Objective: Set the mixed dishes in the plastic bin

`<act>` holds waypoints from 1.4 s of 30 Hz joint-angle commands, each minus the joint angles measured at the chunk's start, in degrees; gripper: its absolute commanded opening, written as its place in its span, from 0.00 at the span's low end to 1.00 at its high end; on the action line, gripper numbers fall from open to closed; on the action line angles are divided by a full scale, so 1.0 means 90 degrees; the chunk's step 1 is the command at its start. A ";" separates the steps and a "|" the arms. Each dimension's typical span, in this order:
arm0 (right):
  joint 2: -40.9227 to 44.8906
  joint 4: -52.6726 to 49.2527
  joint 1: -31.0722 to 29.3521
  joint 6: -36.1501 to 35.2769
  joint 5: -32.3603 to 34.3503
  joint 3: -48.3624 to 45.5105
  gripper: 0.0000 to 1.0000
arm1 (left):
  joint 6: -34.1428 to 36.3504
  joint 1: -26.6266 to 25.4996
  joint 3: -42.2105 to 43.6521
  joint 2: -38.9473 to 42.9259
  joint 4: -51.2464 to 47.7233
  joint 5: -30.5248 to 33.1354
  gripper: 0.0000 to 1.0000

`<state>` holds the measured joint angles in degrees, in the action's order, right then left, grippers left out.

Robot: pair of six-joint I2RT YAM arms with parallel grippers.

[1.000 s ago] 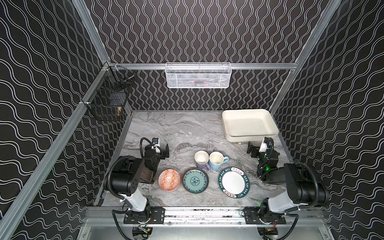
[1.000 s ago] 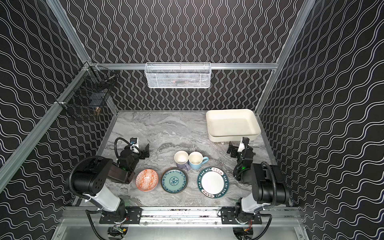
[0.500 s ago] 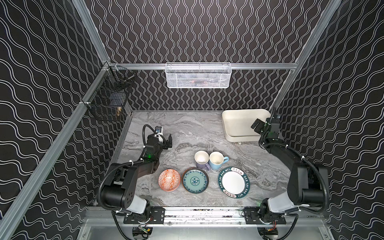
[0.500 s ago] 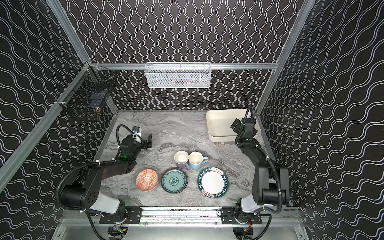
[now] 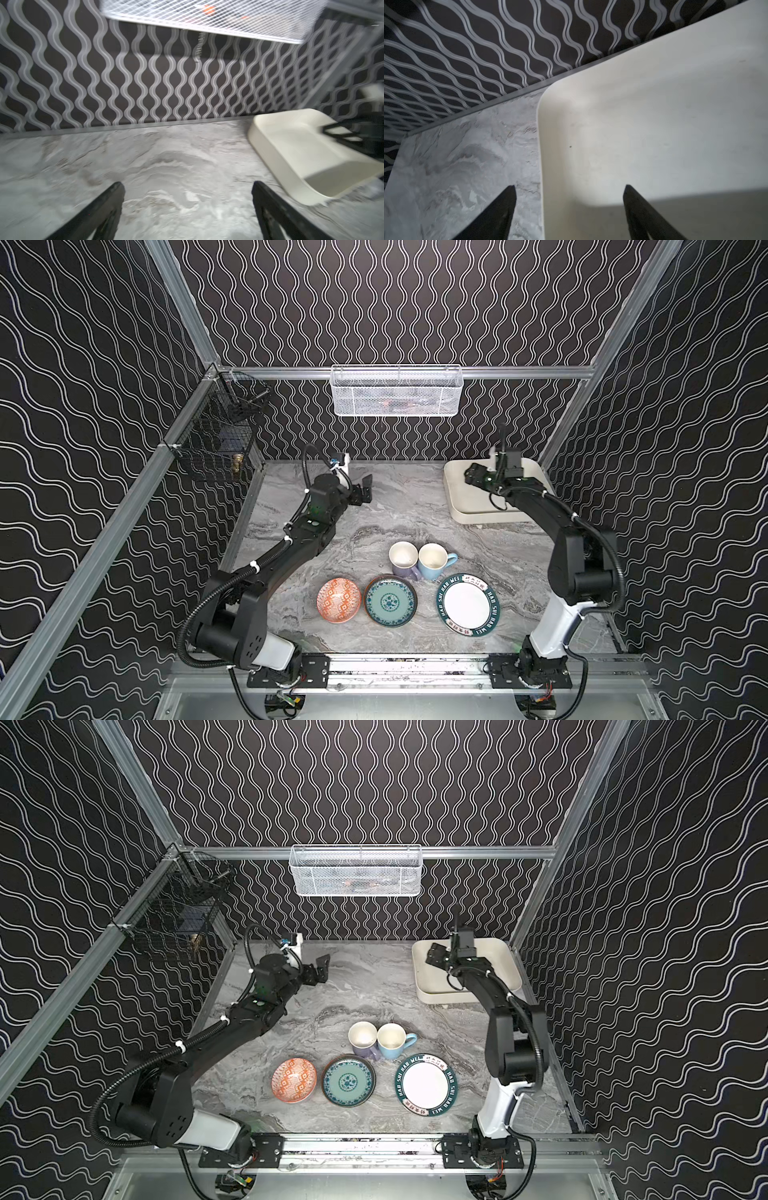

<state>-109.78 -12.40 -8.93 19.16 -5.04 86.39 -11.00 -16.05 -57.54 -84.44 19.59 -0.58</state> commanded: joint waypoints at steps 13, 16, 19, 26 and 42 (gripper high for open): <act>-0.1349 -0.1069 -0.0411 -0.0279 -0.0349 0.1019 0.75 | -0.1306 -0.0052 -0.0187 -0.0217 -0.0300 -0.0572 0.99; -0.1495 -0.1154 -0.0462 -0.0340 -0.0348 0.1114 0.74 | -0.1041 -0.0062 -0.0356 -0.0253 -0.0584 -0.0362 0.99; -0.1677 -0.1213 -0.0528 -0.0345 -0.0556 0.1261 0.72 | -0.1005 -0.0061 -0.1037 -0.0593 -0.1769 -0.0069 0.99; -0.2192 -0.1642 -0.1045 -0.0192 -0.0886 0.2110 0.71 | -0.1893 -0.0384 -0.0565 -0.0568 -0.2111 0.0512 0.99; -0.3468 -0.2107 -0.2344 0.0595 -0.1569 0.3937 0.73 | -0.2687 -0.1556 -0.0463 0.1274 -0.4781 0.3611 0.99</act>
<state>-139.50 -29.43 -28.51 22.96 -16.62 118.96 -33.08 -29.98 -62.22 -75.79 -20.25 27.75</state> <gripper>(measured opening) 0.730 0.989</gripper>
